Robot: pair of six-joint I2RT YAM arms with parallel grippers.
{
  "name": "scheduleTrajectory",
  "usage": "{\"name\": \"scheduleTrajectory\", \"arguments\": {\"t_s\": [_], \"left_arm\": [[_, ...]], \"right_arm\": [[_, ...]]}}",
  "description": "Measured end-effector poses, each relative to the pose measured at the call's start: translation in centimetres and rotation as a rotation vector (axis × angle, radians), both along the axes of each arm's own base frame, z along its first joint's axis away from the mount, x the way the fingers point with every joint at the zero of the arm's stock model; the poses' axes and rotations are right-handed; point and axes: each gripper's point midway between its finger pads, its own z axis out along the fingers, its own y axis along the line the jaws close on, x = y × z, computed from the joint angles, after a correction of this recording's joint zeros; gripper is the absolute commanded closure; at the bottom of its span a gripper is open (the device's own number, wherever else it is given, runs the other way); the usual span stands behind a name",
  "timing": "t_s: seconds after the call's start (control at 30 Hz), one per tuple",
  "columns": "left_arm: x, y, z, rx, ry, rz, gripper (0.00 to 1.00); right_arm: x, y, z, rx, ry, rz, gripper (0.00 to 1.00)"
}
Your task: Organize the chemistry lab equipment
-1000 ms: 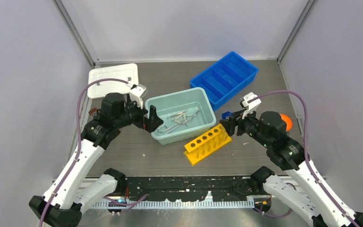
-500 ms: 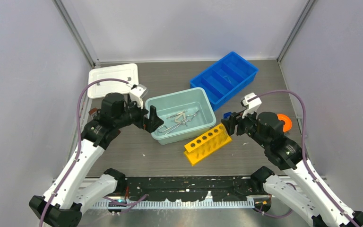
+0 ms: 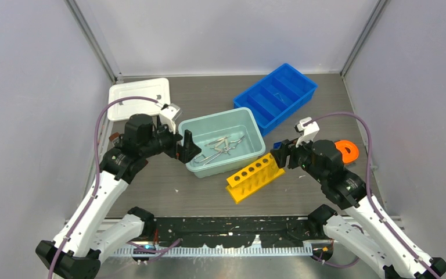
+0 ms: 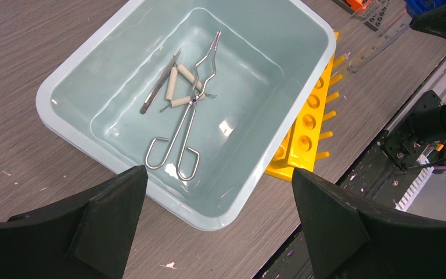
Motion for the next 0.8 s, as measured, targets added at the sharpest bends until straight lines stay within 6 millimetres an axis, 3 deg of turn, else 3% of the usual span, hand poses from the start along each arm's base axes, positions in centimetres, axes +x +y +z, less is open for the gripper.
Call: {"name": "scheduleTrajectory", "arguments": {"t_s": [0.47, 0.8], "left_arm": [[0.0, 0.0, 0.0, 0.001, 0.000, 0.001, 0.00], [0.4, 0.4, -0.1, 0.013, -0.005, 0.026, 0.00]], "right_arm": [[0.8, -0.1, -2.6, 0.041, 0.034, -0.070, 0.47], [1.1, -0.1, -2.8, 0.056, 0.025, -0.086, 0.33]]}}
